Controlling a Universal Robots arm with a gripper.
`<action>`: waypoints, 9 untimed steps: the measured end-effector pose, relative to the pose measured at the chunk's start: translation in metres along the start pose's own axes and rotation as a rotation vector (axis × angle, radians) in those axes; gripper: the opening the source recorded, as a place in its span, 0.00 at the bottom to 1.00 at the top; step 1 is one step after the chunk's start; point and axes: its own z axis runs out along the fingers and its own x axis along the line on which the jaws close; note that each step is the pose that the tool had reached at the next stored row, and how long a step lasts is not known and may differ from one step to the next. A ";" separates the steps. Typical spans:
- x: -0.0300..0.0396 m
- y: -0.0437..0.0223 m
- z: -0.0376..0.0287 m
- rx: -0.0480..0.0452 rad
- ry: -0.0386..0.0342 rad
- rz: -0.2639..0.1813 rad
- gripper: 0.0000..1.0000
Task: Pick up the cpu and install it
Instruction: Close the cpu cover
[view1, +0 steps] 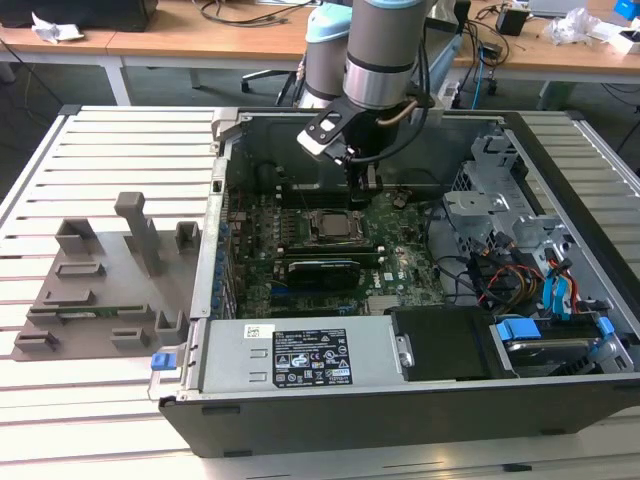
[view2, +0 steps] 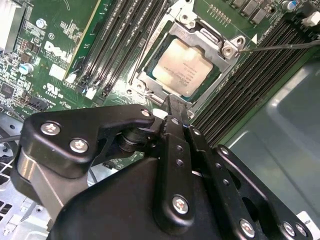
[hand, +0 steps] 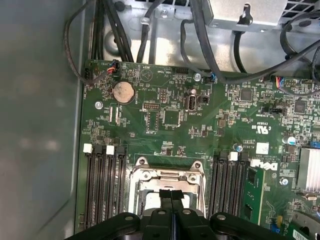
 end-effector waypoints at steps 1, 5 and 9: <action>0.0000 -0.0007 0.0002 0.0000 -0.0001 0.000 0.11; 0.0003 -0.0038 0.0010 0.0000 0.0000 0.000 0.11; 0.0006 -0.0075 0.0020 0.0000 0.0000 0.000 0.11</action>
